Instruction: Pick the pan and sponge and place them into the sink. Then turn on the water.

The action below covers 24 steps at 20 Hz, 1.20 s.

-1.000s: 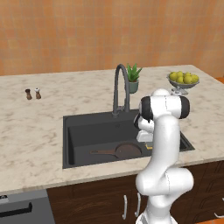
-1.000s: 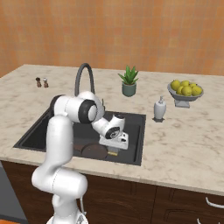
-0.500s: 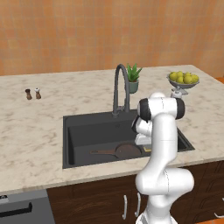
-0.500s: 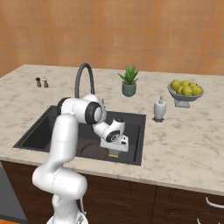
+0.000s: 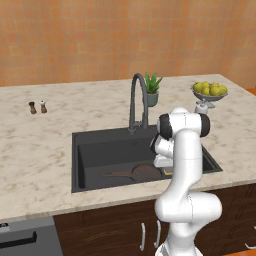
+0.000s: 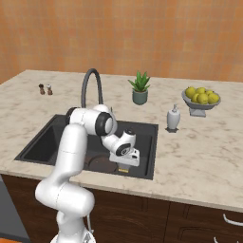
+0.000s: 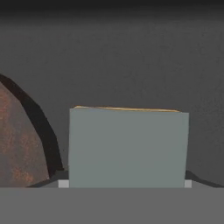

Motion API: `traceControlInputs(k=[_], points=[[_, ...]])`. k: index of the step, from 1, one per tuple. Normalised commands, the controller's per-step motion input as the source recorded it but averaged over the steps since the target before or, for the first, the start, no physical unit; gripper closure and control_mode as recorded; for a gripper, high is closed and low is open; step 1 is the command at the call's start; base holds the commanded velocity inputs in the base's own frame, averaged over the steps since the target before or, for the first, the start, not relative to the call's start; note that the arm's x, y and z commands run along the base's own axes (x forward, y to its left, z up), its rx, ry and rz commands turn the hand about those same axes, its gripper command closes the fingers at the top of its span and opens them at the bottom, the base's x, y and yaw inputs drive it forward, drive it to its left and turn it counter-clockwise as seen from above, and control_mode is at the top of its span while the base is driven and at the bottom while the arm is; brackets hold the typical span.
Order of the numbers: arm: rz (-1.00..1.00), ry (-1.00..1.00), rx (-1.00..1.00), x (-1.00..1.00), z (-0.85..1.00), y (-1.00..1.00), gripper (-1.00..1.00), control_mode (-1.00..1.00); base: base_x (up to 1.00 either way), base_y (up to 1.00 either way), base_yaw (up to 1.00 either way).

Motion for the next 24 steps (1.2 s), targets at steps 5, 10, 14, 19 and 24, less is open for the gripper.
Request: traceControlInputs(k=[5, 10, 14, 19, 24], points=[[0.0, 0.0, 0.0, 0.0, -0.03, 0.0, 1.0, -1.0, 0.0, 0.0, 0.0], [0.0, 0.0, 0.0, 0.0, 0.0, 0.0, -1.0, -1.0, 0.0, 0.0, 0.0], [0.0, -0.01, 0.04, 0.0, 0.0, 0.01, -1.0, -1.0, 0.0, 0.0, 0.0], [0.0, -0.06, 0.1, 0.0, 0.09, 0.0, -1.0, -1.0, 0.0, 0.0, 0.0], [0.0, -0.13, 0.15, -0.04, 0.59, 0.0, -1.0, -1.0, 0.0, 0.0, 0.0]])
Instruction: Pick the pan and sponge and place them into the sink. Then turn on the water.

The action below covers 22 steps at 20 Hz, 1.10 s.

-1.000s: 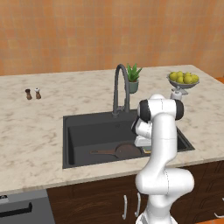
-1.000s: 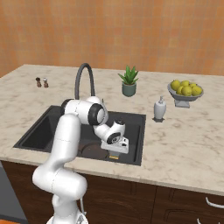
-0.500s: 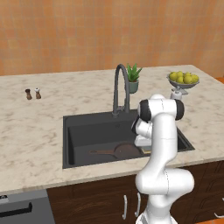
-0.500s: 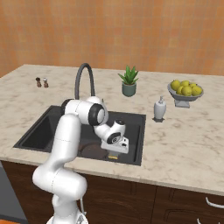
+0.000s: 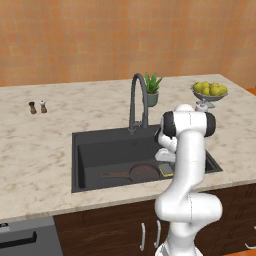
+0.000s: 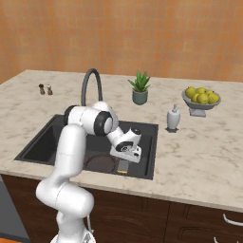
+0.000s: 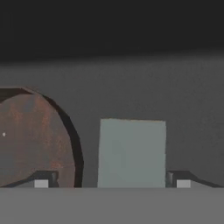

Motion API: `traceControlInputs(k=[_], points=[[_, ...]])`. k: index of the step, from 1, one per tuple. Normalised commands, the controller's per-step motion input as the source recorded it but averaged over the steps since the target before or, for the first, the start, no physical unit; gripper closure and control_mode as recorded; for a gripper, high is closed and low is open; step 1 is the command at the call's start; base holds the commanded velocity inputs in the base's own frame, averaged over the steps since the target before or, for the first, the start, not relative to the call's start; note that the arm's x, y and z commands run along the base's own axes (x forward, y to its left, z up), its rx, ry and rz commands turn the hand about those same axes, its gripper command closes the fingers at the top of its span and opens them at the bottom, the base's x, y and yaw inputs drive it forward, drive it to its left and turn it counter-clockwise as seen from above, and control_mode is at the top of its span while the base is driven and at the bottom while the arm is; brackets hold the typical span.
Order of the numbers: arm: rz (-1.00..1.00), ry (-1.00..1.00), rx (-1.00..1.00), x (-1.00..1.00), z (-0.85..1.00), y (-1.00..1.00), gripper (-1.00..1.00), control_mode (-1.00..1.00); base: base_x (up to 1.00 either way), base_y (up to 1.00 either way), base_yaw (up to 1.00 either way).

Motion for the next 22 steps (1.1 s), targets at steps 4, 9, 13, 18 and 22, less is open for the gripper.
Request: traceControlInputs(k=[4, 9, 13, 18, 22], points=[[-0.02, -0.14, 0.08, -0.22, 0.98, 0.0, -1.0, -1.0, 0.0, 0.0, 0.0], [-0.06, -0.19, 0.02, -0.28, 1.0, 0.0, -1.0, -1.0, 0.0, 0.0, 0.0], [-0.06, -0.16, 0.0, -0.19, 1.0, 0.07, -1.0, -1.0, 0.0, 0.0, 0.0], [-0.05, -0.19, 0.03, -0.09, 1.0, 0.0, -1.0, -1.0, 0.0, 0.0, 0.0], [-0.06, -0.2, 0.07, -0.04, 1.0, 0.0, -1.0, -1.0, 0.0, 0.0, 0.0]])
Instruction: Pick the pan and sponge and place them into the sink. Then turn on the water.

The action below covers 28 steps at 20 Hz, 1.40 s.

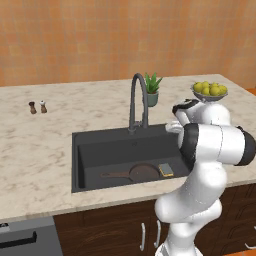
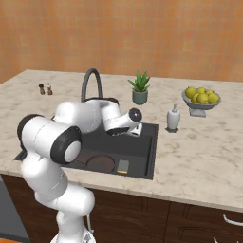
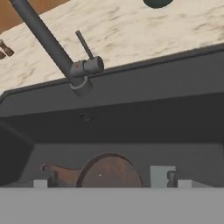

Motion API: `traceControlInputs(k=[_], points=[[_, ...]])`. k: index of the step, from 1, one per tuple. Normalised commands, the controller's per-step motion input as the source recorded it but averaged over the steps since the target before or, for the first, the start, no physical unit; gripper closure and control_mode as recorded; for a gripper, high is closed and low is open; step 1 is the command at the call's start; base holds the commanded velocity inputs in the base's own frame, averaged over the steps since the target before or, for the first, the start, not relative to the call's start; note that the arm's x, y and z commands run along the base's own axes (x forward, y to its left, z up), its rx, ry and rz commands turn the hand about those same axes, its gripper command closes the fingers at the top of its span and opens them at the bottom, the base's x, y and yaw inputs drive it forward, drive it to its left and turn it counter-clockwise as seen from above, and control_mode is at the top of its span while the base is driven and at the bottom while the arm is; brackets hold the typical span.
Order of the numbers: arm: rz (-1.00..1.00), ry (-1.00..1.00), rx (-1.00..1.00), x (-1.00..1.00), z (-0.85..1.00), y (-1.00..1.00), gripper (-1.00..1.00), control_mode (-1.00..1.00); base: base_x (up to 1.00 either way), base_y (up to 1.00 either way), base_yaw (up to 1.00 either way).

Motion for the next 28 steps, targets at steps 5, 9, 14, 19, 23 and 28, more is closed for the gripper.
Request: traceControlInputs(k=[5, 9, 14, 19, 23, 28], points=[[-0.13, -0.1, 0.02, -0.02, 0.47, 0.22, -1.0, -1.0, 0.0, 0.0, 0.0], [-0.01, 0.0, 0.0, 0.0, 0.0, 0.01, -1.0, -1.0, 0.0, 0.0, 0.0], [0.0, 0.05, 0.02, 0.19, 0.0, 0.47, -1.0, -1.0, 0.0, 0.0, 0.0], [0.01, 0.1, 0.06, 0.32, 0.0, 0.32, -1.0, -1.0, 0.0, 0.0, 0.0], [0.0, 0.1, 0.09, 0.43, 0.0, 0.05, -1.0, -1.0, 0.0, 0.0, 0.0], [0.0, 0.04, 0.14, 0.4, -0.04, 0.0, -1.0, -1.0, 0.0, 0.0, 0.0]])
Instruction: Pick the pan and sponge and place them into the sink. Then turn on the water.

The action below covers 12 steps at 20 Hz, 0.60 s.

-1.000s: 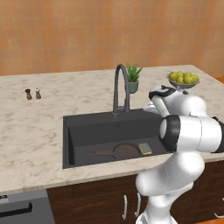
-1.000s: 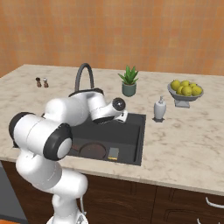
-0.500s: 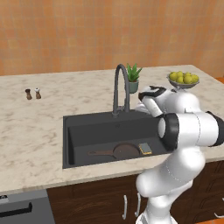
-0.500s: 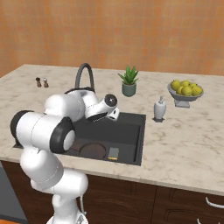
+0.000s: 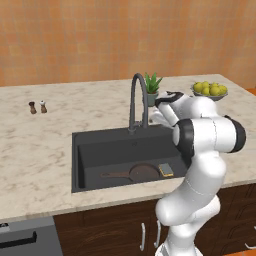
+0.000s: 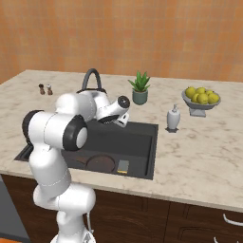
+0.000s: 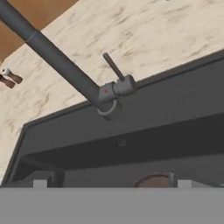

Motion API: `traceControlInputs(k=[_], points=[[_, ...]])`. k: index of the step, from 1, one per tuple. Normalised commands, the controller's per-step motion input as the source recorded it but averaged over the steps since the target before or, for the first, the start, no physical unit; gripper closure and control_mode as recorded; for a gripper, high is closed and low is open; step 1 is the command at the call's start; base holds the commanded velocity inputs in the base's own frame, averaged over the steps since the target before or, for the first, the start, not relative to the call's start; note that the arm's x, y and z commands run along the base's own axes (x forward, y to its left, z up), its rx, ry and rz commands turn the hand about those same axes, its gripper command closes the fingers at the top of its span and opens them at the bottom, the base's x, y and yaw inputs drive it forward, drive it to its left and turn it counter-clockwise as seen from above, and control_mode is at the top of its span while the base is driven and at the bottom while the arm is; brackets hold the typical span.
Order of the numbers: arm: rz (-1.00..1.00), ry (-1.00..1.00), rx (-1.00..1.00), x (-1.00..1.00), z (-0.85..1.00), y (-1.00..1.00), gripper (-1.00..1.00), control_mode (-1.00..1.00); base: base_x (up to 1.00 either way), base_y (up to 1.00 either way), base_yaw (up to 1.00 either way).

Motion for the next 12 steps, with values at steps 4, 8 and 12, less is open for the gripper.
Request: traceControlInputs(k=[4, 8, 12], points=[[0.0, 0.0, 0.14, 0.33, -0.14, 0.0, -1.0, -1.0, 0.0, 0.0, 0.0], [0.0, 0.0, 0.07, 0.26, -0.21, 0.0, -1.0, -1.0, 0.0, 0.0, 0.0], [0.0, 0.0, 0.07, 0.28, -0.19, 0.0, -1.0, -1.0, 0.0, 0.0, 0.0]])
